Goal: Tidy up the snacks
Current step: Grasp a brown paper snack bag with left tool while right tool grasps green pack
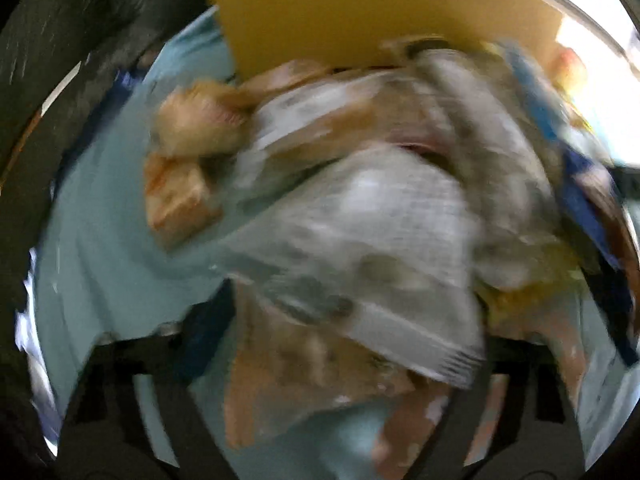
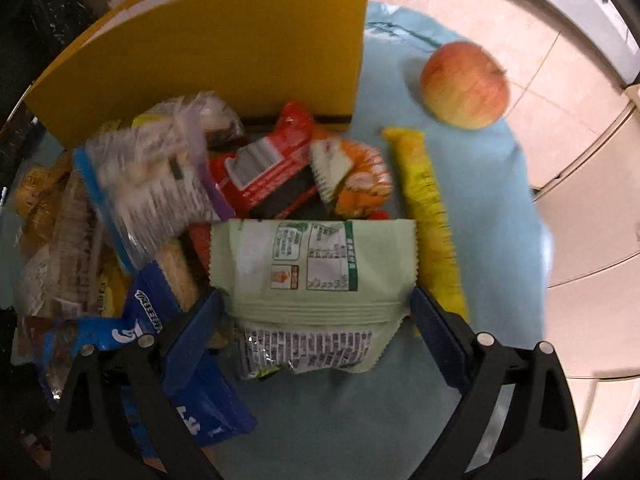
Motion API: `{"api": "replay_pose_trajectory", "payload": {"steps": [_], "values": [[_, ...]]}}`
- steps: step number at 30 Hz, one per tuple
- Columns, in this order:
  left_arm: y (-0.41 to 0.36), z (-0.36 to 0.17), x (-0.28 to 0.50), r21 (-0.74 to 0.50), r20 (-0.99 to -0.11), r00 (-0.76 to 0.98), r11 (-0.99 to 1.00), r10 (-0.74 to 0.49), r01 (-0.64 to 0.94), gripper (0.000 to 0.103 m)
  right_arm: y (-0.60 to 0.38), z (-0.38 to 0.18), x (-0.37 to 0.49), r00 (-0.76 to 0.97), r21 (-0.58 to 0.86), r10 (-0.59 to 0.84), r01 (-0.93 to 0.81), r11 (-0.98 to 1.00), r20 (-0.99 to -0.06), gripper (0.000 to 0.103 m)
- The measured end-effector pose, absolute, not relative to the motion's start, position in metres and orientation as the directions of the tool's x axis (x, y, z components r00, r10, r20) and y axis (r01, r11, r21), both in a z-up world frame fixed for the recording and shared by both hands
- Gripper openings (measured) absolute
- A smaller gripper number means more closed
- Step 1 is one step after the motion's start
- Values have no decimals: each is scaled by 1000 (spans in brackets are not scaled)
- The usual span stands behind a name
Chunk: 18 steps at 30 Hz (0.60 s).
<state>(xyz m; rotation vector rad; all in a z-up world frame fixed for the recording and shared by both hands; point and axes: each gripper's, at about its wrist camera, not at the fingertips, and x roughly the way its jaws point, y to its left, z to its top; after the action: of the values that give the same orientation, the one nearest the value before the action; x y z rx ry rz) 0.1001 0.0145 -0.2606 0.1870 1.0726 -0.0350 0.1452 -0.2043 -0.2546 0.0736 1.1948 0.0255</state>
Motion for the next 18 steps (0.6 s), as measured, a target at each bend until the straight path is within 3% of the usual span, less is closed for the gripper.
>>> {"api": "replay_pose_trajectory", "payload": {"steps": [1, 3, 4, 6, 12, 18], "values": [[10, -259, 98, 156, -872, 485, 979, 74, 131, 67, -203, -253, 146, 366, 76, 72, -5, 997, -928, 81], [10, -259, 97, 143, -876, 479, 981, 62, 134, 64, -200, -247, 144, 359, 69, 78, -37, 997, -930, 59], [13, -258, 98, 122, -880, 472, 984, 48, 128, 63, -200, -245, 142, 352, 75, 87, -47, 996, -932, 55], [18, -255, 97, 94, -881, 472, 988, 25, 123, 50, -205, -241, 137, 347, 117, 128, -53, 992, -929, 40], [44, -232, 86, -5, -873, 485, 995, -51, 97, 37, -219, -215, 109, 410, 209, 224, -80, 975, -884, 34], [57, -197, 60, -42, -835, 546, 997, -74, 71, 37, -237, -175, 85, 482, 247, 253, -77, 966, -839, 34]]}}
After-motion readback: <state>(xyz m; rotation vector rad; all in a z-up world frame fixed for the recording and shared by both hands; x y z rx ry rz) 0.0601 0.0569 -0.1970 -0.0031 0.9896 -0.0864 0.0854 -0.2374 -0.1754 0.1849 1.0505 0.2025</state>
